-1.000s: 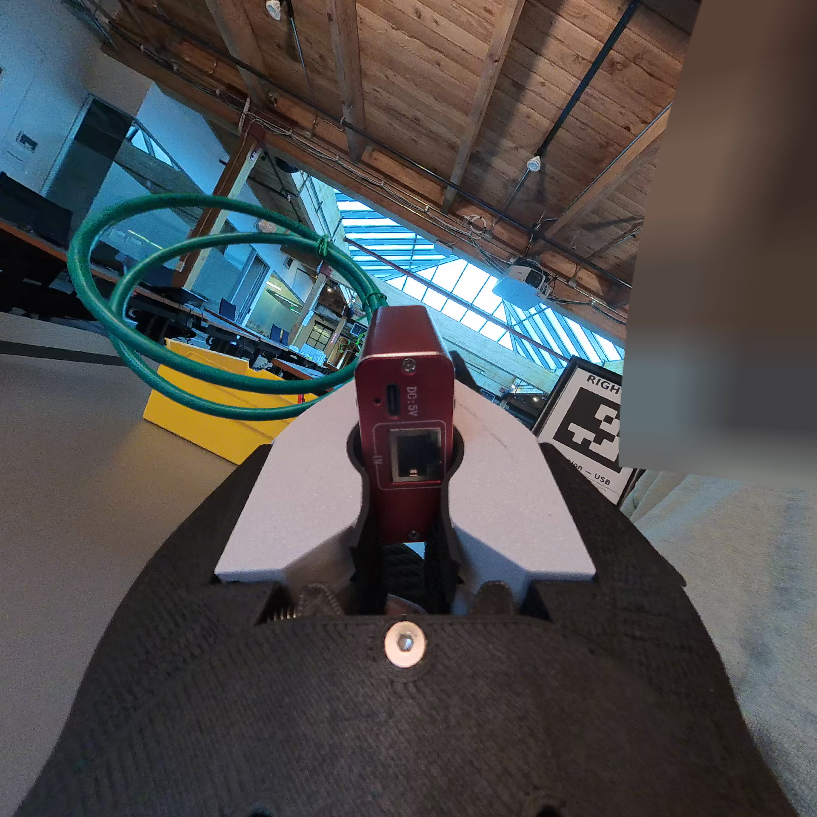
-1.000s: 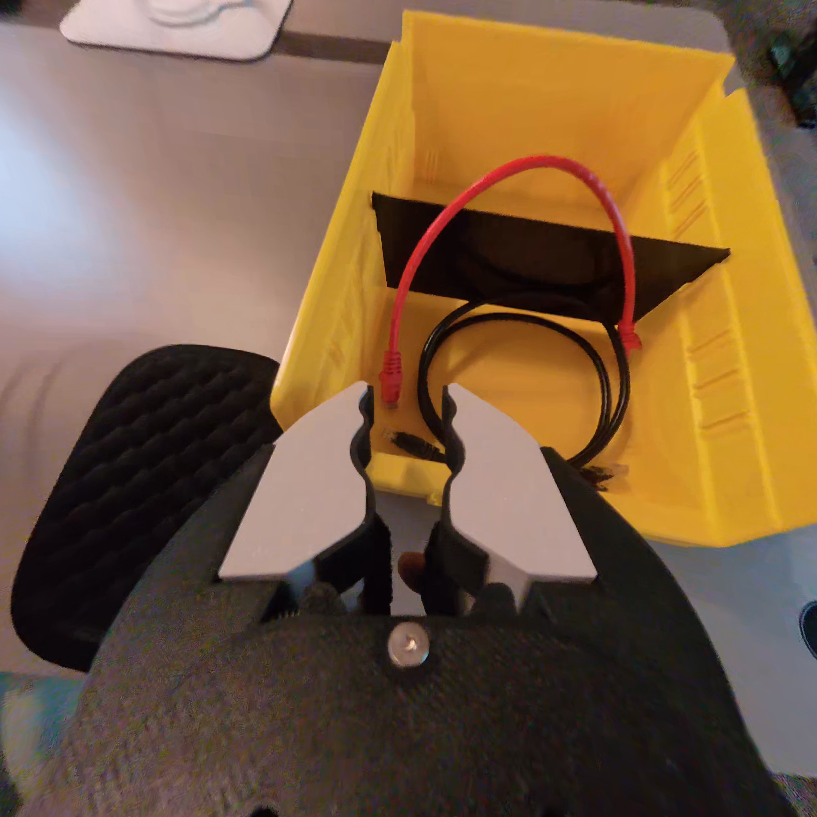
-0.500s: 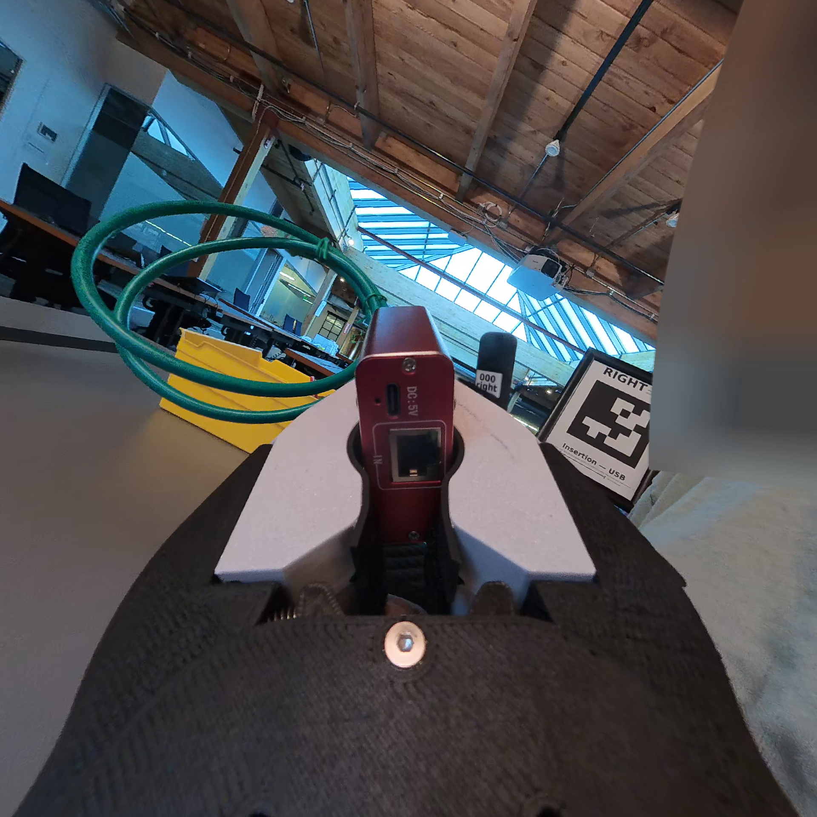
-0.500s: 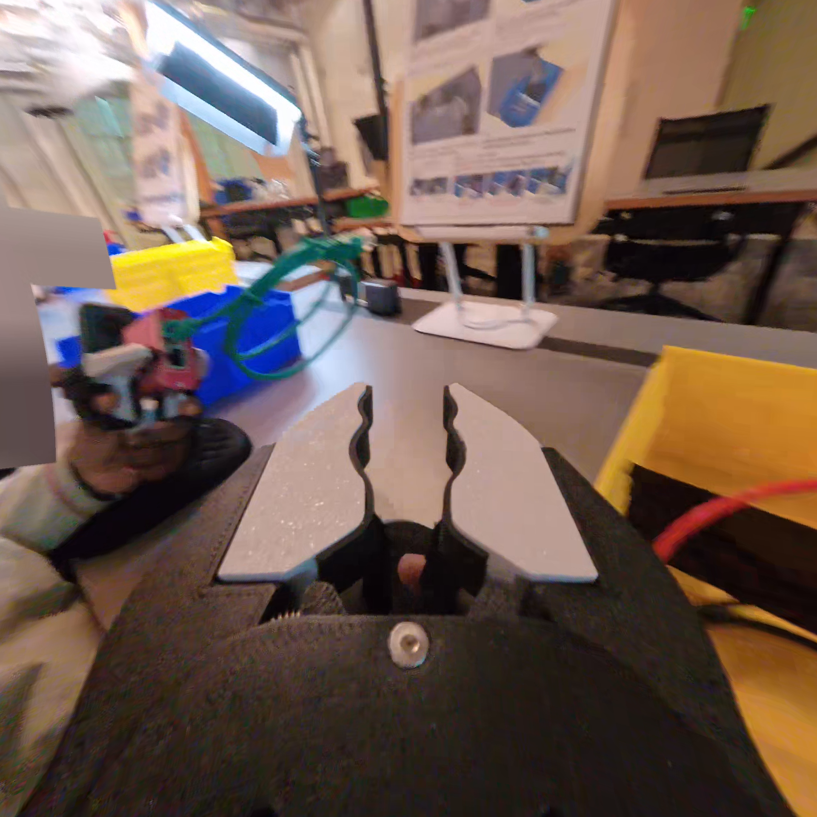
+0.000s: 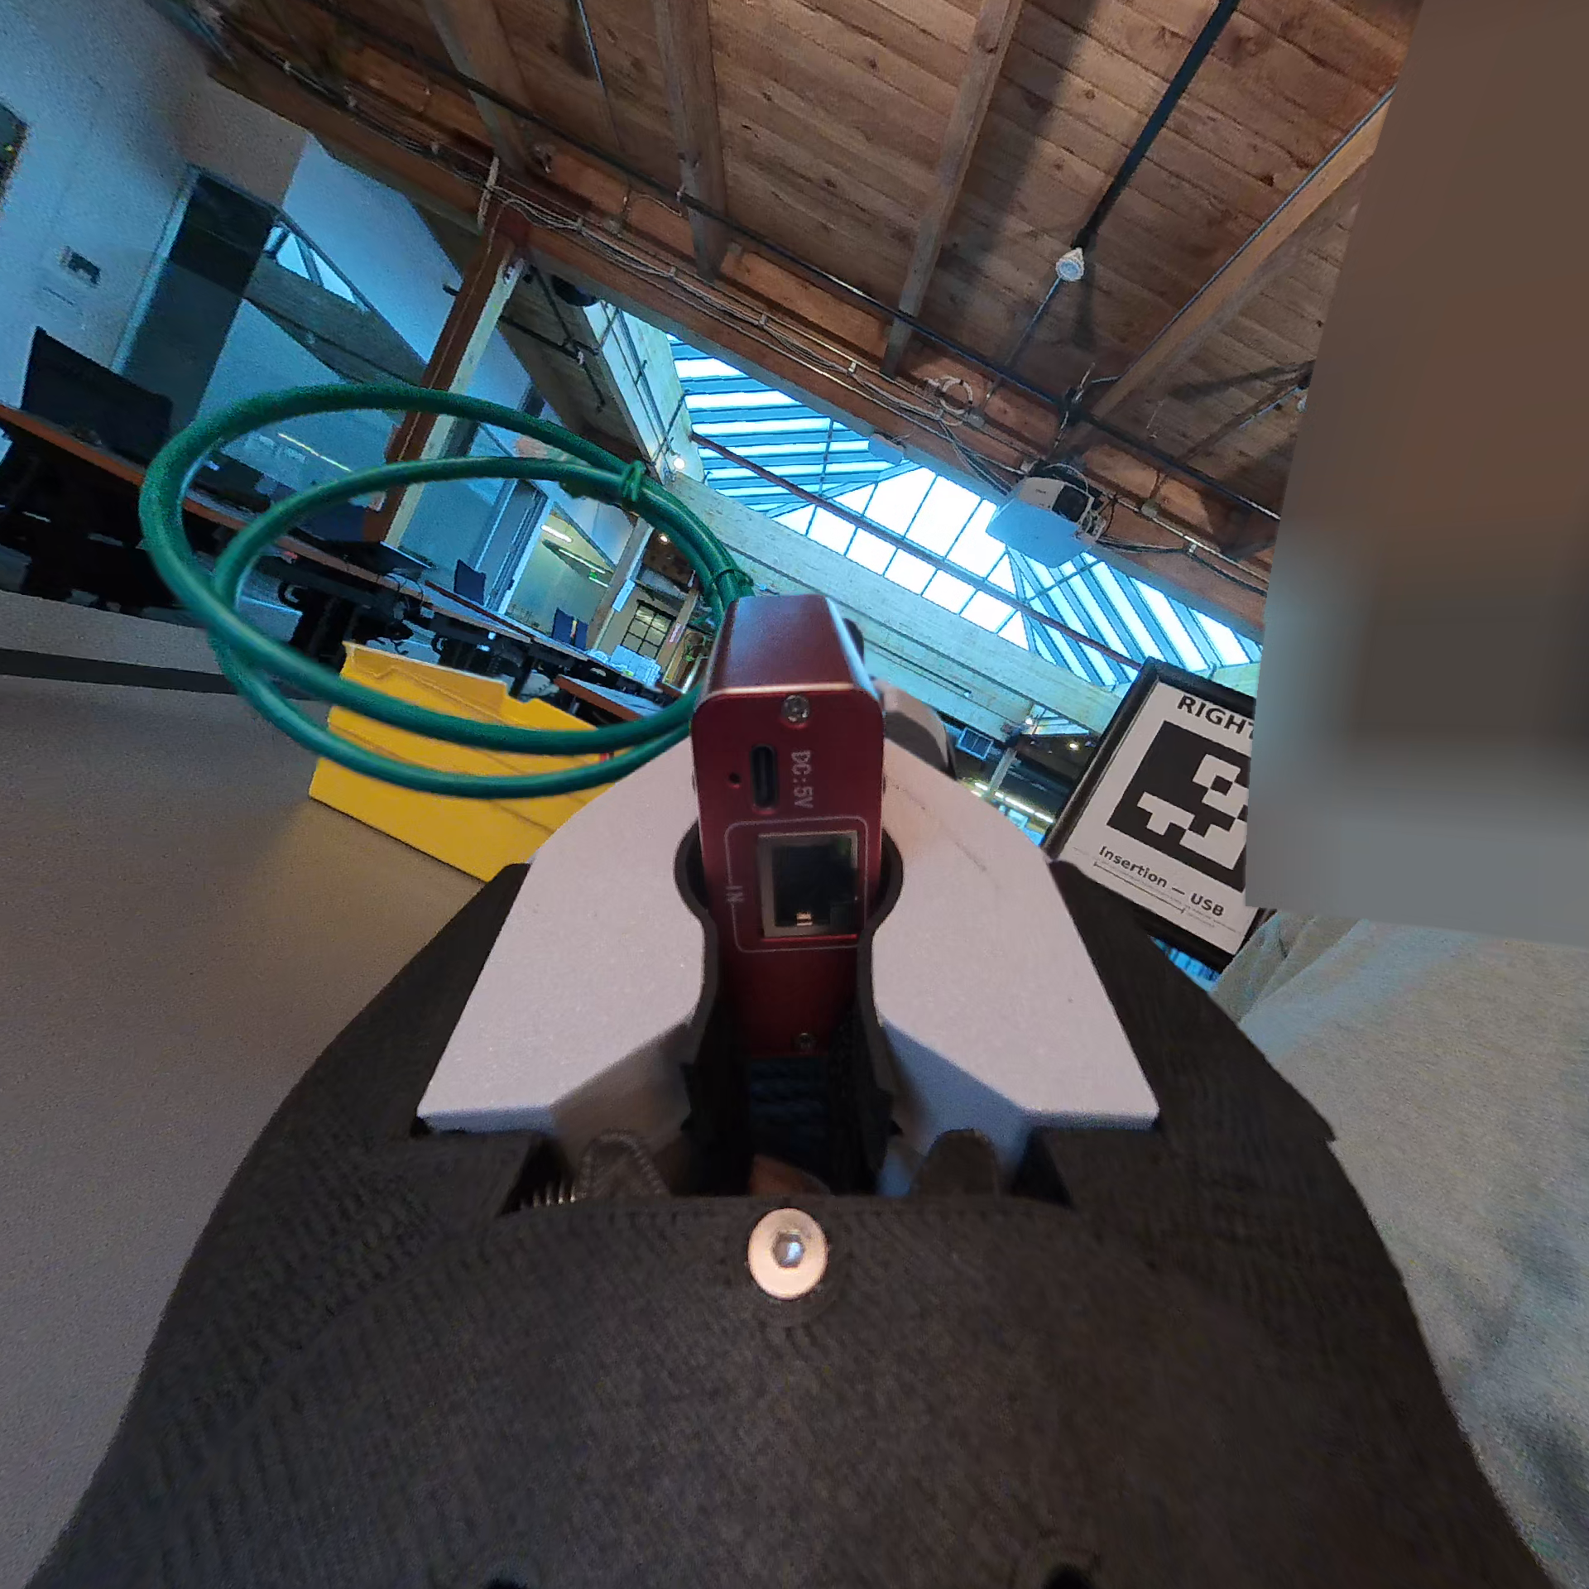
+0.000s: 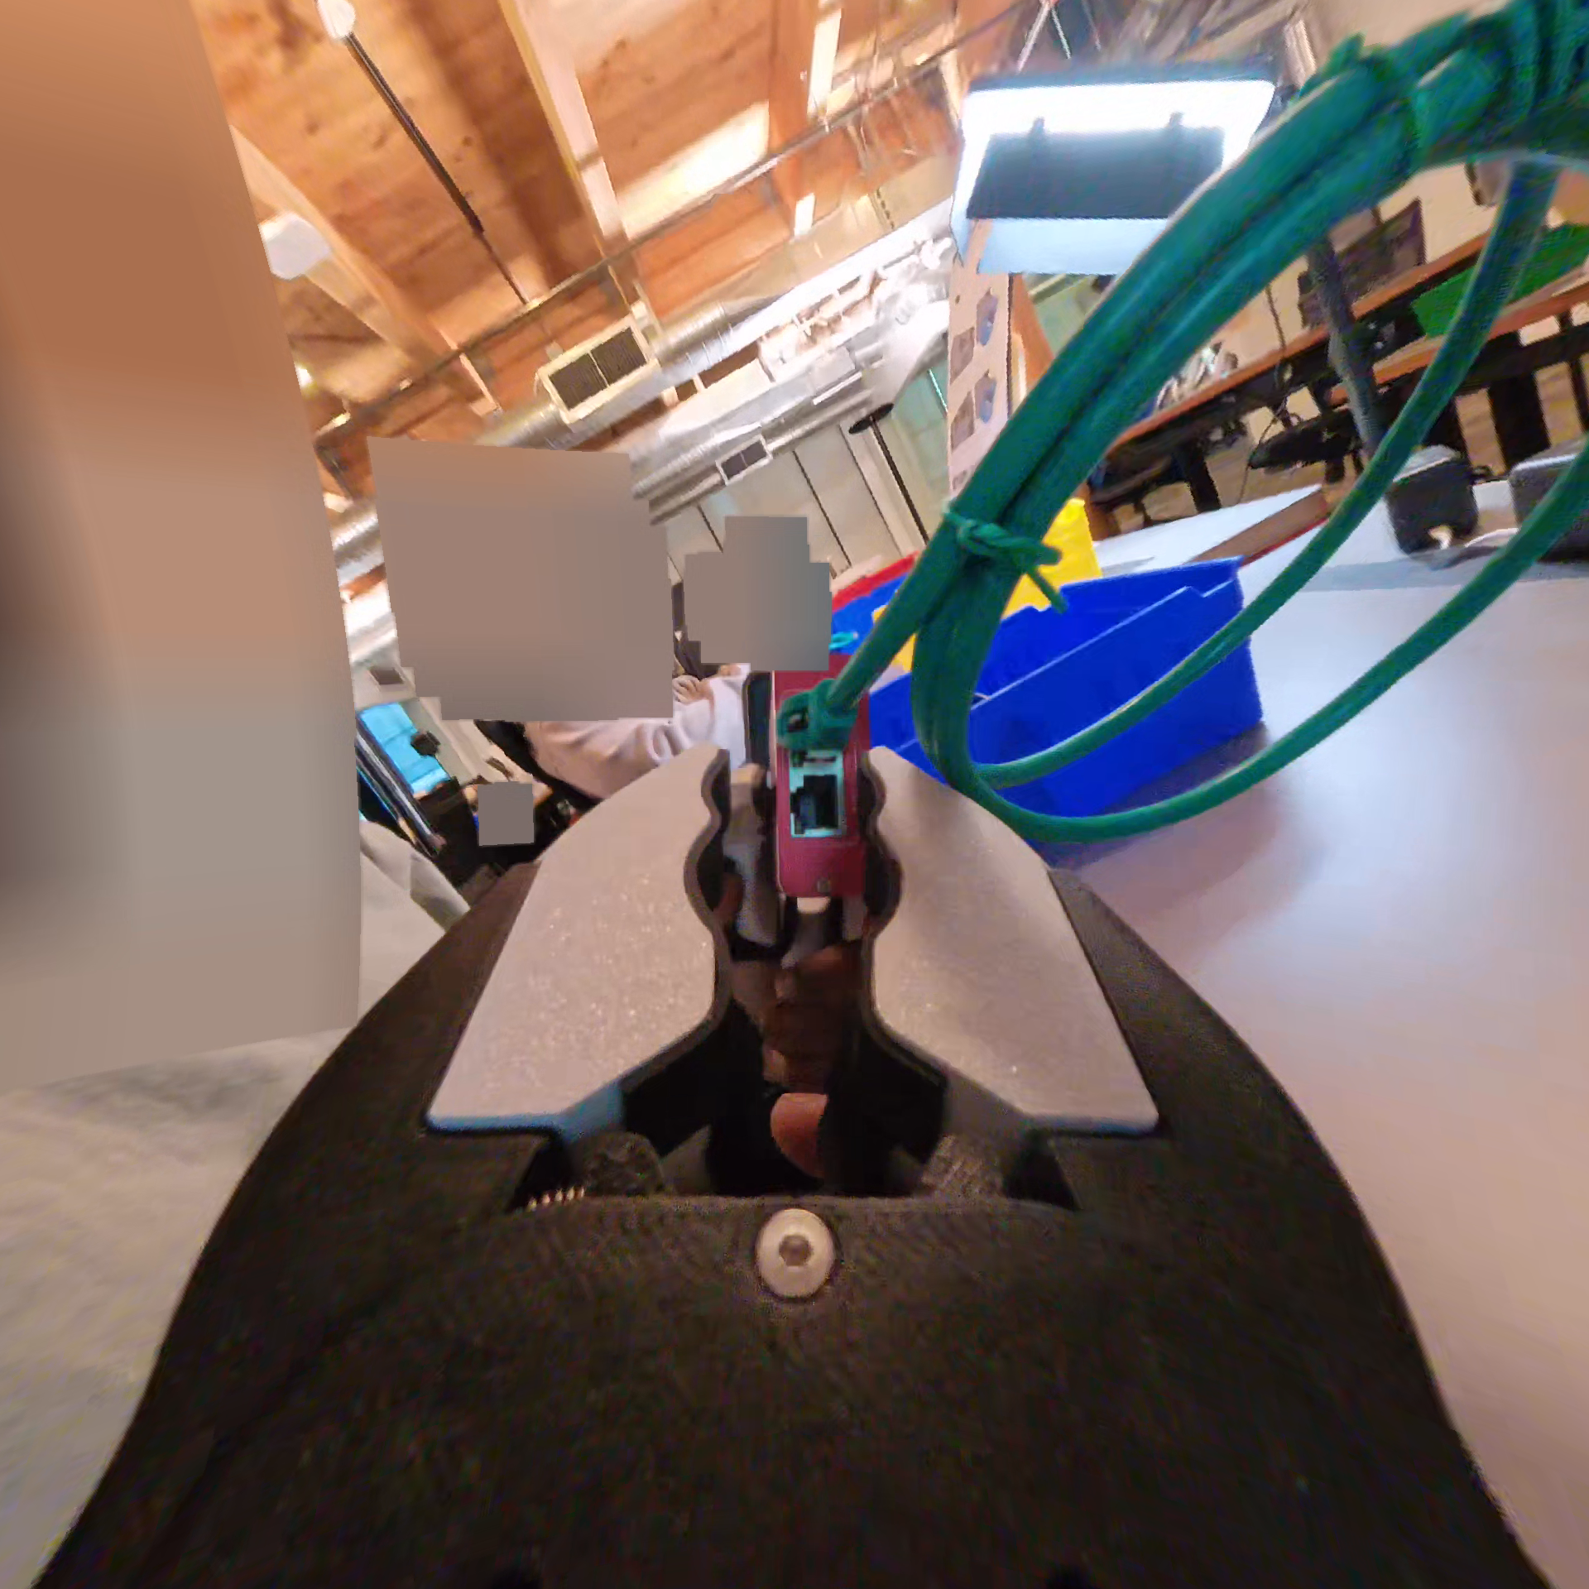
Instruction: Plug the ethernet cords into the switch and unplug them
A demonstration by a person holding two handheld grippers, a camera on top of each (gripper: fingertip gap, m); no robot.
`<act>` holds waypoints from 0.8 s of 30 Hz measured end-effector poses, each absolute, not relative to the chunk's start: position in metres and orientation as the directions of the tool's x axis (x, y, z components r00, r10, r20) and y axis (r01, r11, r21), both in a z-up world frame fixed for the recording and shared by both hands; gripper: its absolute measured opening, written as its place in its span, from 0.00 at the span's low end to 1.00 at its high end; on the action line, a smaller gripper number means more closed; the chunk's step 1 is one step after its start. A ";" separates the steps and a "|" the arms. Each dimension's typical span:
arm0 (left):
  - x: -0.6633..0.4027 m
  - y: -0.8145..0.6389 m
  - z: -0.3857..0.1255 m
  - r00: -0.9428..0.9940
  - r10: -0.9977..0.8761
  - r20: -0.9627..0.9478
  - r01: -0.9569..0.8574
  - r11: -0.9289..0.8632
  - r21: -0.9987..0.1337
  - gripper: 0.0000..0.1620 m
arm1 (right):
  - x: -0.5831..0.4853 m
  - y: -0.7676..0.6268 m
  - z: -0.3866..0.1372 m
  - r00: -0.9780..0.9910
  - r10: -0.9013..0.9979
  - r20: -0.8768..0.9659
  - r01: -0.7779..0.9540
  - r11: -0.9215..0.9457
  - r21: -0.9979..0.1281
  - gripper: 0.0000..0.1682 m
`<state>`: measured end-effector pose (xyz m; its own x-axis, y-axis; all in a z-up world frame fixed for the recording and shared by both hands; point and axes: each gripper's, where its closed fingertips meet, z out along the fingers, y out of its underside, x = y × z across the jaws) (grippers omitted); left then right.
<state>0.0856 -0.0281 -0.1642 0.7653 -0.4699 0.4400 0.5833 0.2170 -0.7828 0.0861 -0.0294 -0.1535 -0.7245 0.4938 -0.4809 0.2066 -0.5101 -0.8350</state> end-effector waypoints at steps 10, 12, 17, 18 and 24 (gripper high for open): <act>0.096 -0.027 -0.165 0.779 -0.485 0.398 0.541 0.198 -0.817 0.18 | 0.085 -0.030 -0.149 -0.773 0.441 -0.457 0.156 -0.566 -0.810 0.09; 0.099 -0.027 -0.165 0.782 -0.490 0.385 0.530 0.197 -0.825 0.18 | 0.088 -0.030 -0.148 -0.782 0.486 -0.391 0.102 -0.519 -0.849 0.09; 0.101 -0.026 -0.165 0.818 -0.461 0.343 0.479 0.217 -0.850 0.18 | 0.091 -0.030 -0.146 -0.741 0.647 -0.182 -0.089 -0.363 -0.928 0.09; 0.101 -0.026 -0.166 0.839 -0.438 0.323 0.451 0.226 -0.863 0.18 | 0.091 -0.029 -0.146 -0.722 0.678 -0.137 -0.130 -0.327 -0.936 0.10; 0.104 -0.022 -0.170 0.858 -0.410 0.311 0.421 0.213 -0.882 0.18 | 0.092 -0.025 -0.146 -0.564 0.823 0.069 -0.335 -0.152 -0.930 0.11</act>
